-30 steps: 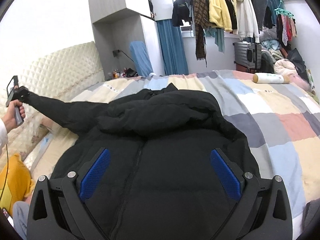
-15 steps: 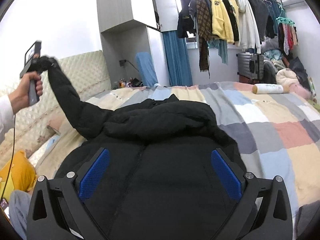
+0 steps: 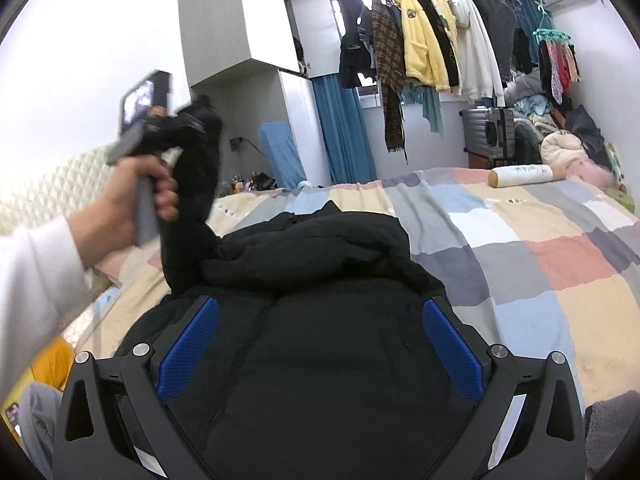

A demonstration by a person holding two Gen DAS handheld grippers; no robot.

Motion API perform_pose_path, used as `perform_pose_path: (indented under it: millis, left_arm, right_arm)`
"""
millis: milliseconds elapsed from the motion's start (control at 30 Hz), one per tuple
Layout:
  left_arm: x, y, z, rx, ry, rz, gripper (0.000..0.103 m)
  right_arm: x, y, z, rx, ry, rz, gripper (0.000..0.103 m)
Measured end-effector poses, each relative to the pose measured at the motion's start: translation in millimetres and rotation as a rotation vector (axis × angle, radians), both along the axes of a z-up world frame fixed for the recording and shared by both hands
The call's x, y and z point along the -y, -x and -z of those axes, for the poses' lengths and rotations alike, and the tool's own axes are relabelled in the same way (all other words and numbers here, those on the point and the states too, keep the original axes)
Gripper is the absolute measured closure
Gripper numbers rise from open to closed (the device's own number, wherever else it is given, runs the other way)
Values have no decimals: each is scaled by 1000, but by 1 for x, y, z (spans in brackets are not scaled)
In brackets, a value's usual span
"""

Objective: Fold large clothes
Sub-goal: 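Fold the sleeve across the jacket body and open the left gripper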

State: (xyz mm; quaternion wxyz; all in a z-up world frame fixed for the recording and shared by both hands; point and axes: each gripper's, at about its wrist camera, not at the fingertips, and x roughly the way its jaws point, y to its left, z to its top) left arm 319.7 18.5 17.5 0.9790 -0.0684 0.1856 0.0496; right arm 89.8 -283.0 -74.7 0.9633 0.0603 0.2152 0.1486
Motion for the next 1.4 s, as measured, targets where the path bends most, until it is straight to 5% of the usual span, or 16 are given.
perform_pose_path:
  millis: [367, 600, 933, 1100, 1167, 1233, 1400]
  left_arm:
    - [89, -37, 79, -117, 13, 148, 101]
    - [110, -49, 131, -192, 8, 172, 100]
    - [113, -51, 142, -204, 14, 189, 98]
    - [119, -50, 142, -278, -12, 197, 70]
    - [119, -45, 138, -280, -22, 198, 29]
    - [118, -32, 128, -242, -37, 195, 13]
    - [98, -8, 105, -201, -11, 172, 12]
  right_arm:
    - [17, 1, -1, 60, 22, 27, 0]
    - [25, -22, 15, -15, -17, 5, 0]
    - [30, -29, 22, -62, -42, 21, 0]
    - [28, -28, 23, -77, -55, 0, 0]
    - [27, -26, 22, -70, -49, 2, 0]
    - [27, -24, 21, -66, -46, 1, 0]
    - [25, -21, 18, -48, -40, -1, 0]
